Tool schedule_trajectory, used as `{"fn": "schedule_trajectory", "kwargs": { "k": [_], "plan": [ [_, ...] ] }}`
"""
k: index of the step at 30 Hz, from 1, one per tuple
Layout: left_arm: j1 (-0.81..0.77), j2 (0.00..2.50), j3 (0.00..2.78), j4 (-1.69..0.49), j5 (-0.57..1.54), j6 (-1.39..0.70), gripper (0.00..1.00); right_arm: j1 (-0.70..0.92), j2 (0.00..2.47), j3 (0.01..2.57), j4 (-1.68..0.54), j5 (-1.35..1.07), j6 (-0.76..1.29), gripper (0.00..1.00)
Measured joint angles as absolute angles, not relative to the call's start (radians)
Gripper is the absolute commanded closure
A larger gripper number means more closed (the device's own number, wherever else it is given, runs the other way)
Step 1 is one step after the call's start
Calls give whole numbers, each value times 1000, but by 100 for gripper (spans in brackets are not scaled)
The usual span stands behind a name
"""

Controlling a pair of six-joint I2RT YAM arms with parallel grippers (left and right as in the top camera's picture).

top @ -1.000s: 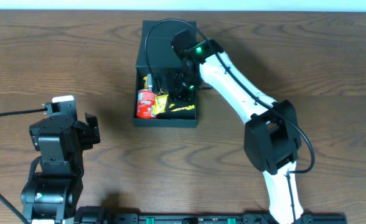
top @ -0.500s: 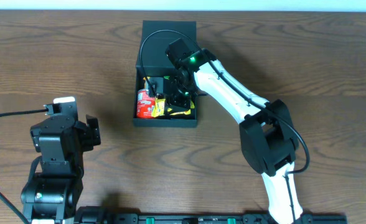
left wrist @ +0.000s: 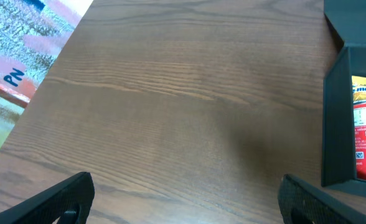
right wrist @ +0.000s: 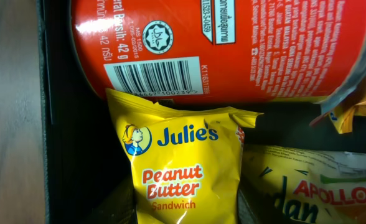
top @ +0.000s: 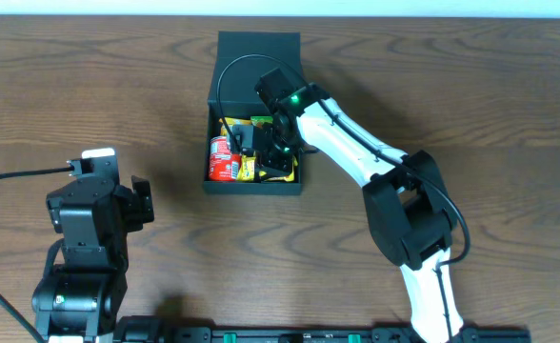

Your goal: Pack container

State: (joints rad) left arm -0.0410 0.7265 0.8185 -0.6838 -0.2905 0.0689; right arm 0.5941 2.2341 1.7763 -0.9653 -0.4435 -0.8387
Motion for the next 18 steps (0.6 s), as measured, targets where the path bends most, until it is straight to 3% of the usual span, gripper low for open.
{"fn": "schedule_trajectory", "kwargs": {
  "k": [10, 18],
  "plan": [
    [-41, 727, 818, -684, -290, 69, 5, 594, 2234, 1776, -953, -444, -826, 42],
    [-41, 727, 818, -706, -291, 69, 5, 594, 2234, 1776, -949, -443, -823, 37]
  ]
}}
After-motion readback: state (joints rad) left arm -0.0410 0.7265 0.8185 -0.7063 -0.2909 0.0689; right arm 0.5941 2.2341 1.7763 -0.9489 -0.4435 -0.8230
